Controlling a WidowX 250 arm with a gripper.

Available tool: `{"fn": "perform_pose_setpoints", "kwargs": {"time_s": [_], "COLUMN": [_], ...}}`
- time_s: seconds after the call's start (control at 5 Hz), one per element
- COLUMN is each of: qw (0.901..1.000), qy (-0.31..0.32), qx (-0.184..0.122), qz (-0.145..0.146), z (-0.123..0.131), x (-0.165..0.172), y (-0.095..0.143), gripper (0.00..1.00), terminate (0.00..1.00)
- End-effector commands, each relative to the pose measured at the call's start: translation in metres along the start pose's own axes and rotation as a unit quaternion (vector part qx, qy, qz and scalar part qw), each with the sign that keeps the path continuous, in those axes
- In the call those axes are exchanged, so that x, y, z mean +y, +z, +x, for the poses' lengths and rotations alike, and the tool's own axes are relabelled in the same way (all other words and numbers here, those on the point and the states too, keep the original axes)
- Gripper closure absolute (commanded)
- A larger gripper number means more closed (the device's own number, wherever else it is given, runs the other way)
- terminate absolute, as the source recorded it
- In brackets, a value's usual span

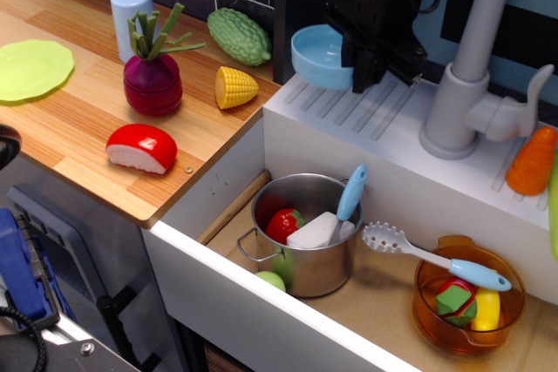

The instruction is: Lift bowl

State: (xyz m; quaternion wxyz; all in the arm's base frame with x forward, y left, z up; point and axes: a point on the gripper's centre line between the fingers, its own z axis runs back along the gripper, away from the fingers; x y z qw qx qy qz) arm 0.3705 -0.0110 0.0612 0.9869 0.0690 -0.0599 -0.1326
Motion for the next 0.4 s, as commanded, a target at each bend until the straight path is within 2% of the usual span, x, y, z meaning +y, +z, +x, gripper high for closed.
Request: {"fn": "perform_pose_setpoints", "kwargs": {"time_s": [0.0, 0.2], "qw": [0.9977, 0.9969], "qy": [-0.014, -0.025], "qx": [-0.059, -0.067], "qz": [0.032, 0.034], "z": [0.0198, 0.0228], "x": [0.0107, 0.0095], "y": [0.0547, 0.0636], "gripper": [1.00, 1.00], "terminate": [0.00, 1.00]}}
